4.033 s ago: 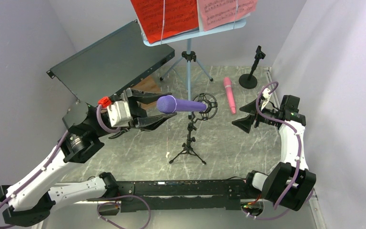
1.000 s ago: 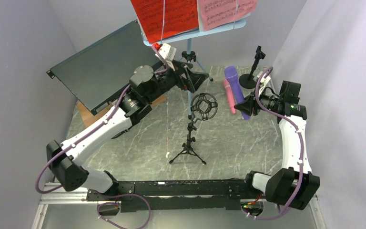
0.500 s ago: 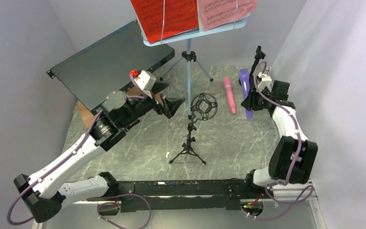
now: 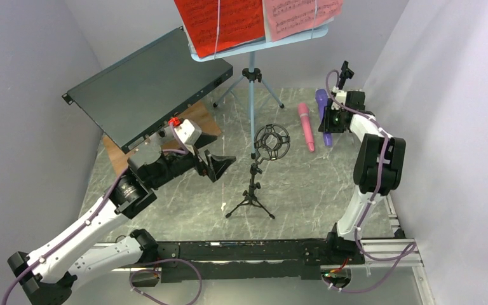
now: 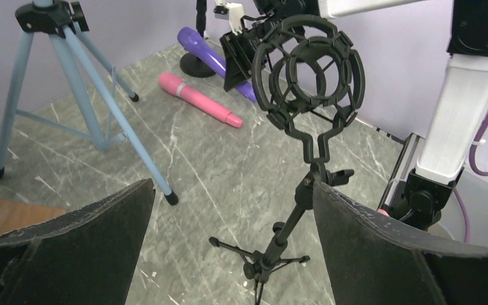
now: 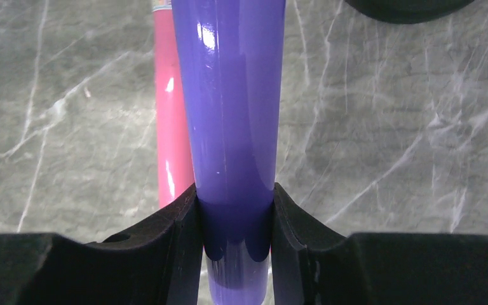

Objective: Pack up the instrument practice props
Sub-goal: Place the microphone at the center of the board.

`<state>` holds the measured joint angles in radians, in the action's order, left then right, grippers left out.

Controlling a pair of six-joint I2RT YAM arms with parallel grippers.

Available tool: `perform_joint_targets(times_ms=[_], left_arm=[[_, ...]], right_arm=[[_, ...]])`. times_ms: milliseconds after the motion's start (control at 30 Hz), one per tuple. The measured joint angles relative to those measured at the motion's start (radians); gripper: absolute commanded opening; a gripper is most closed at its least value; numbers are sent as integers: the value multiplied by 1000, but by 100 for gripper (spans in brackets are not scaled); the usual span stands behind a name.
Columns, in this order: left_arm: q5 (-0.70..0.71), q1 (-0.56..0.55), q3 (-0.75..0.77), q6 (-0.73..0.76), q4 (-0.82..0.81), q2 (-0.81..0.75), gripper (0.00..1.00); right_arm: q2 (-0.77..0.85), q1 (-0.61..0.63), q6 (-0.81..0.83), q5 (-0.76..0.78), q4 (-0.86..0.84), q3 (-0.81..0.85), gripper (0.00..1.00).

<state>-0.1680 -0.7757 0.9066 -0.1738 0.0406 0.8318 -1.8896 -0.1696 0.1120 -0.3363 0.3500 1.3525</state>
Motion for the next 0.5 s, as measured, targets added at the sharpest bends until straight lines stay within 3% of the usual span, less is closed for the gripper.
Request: perform_joint_targets(times_ms=[500], left_arm=[[-64,0,-122,-50,9,-60,99]], right_arm=[[-274,1,0,27,94,265,27]])
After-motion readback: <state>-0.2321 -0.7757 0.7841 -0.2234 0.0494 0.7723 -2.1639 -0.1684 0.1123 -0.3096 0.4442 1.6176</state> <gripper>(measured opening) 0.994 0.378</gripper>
